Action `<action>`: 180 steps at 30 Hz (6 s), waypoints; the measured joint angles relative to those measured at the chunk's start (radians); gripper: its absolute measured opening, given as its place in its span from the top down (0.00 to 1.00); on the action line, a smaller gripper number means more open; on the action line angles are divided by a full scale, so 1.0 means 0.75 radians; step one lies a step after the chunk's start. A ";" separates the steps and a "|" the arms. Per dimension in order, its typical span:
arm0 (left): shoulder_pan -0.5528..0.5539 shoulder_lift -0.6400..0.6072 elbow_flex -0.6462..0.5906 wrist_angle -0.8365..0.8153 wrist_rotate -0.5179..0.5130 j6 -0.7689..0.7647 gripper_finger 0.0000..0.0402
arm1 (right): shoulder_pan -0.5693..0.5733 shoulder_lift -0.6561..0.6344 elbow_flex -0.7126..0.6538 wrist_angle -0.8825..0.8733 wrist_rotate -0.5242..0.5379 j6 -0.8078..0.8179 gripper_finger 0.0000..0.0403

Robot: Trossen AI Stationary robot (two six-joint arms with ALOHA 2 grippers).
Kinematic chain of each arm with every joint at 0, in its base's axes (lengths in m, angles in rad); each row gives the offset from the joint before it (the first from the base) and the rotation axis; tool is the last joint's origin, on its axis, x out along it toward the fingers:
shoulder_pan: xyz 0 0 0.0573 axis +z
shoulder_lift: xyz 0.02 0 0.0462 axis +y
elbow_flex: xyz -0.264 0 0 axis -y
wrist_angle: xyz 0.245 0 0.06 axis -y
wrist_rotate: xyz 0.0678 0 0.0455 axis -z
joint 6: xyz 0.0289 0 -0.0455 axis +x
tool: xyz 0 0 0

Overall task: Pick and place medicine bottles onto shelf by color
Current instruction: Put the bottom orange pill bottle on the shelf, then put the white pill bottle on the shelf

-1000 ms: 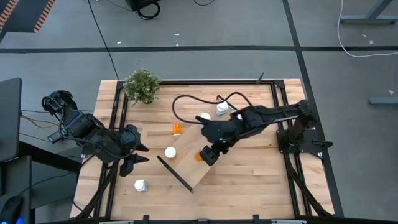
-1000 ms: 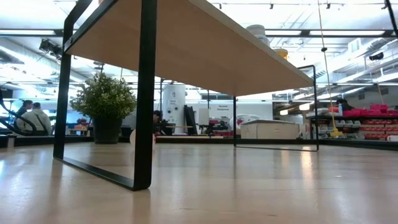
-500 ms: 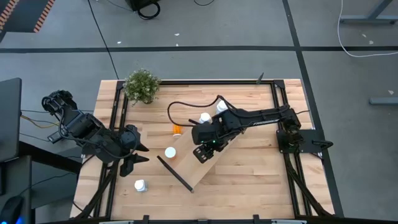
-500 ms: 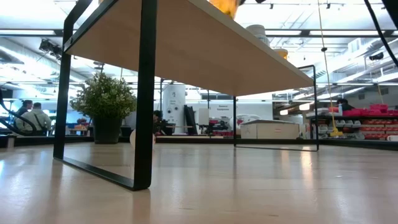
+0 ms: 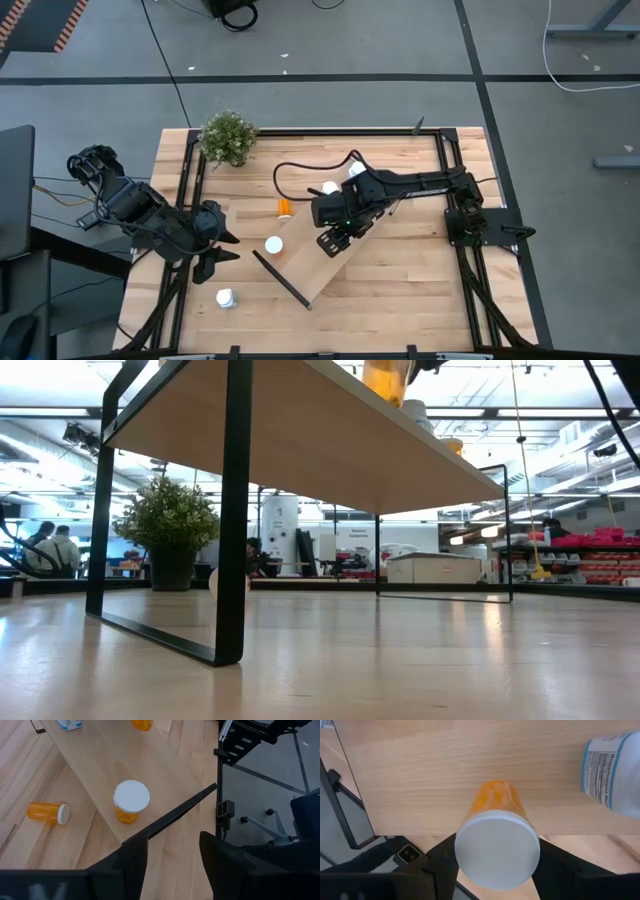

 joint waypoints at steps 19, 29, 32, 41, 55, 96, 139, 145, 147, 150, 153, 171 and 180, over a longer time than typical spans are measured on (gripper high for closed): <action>0.000 0.000 0.000 0.000 0.000 0.001 0.53 | -0.039 -0.002 -0.025 0.013 -0.008 -0.028 0.37; 0.000 0.000 0.000 -0.006 0.000 -0.013 0.52 | -0.039 -0.002 -0.025 0.048 -0.010 -0.020 0.35; 0.000 0.000 0.000 -0.076 0.047 -0.073 0.52 | -0.039 -0.009 -0.026 0.052 -0.050 -0.016 0.35; -0.079 0.040 0.000 -0.335 0.214 -0.174 0.47 | -0.011 -0.045 0.043 0.059 -0.183 -0.012 0.35; -0.274 0.144 -0.153 -0.341 0.278 -0.538 0.29 | 0.238 -0.178 0.129 0.049 0.133 -0.075 0.36; -0.306 0.145 -0.408 -0.015 0.125 -0.776 0.31 | 0.555 -0.525 0.128 0.000 0.699 -0.229 0.37; -0.501 0.146 -0.407 0.135 -0.008 -0.513 0.74 | 0.598 -0.504 0.125 0.001 0.708 -0.123 0.37; -0.501 0.146 -0.407 0.168 0.035 -0.487 0.98 | 0.598 -0.488 0.094 0.002 0.718 -0.128 0.37; -0.501 0.146 -0.407 0.174 0.036 -0.488 0.99 | 0.599 -0.488 0.078 0.001 0.720 -0.104 0.37; -0.501 0.146 -0.407 0.190 0.036 -0.488 0.99 | 0.605 -0.488 0.057 0.001 0.720 -0.078 0.37; -0.501 0.146 -0.407 0.188 0.034 -0.508 0.94 | 0.607 -0.488 0.033 0.001 0.729 -0.088 0.37; -0.510 0.335 -0.407 0.189 0.061 -0.419 0.08 | 0.611 -0.488 -0.180 0.001 0.731 0.217 0.37; -0.404 0.452 -0.407 0.162 0.267 -0.546 0.04 | 0.598 -0.488 -0.297 0.001 0.851 -0.128 0.37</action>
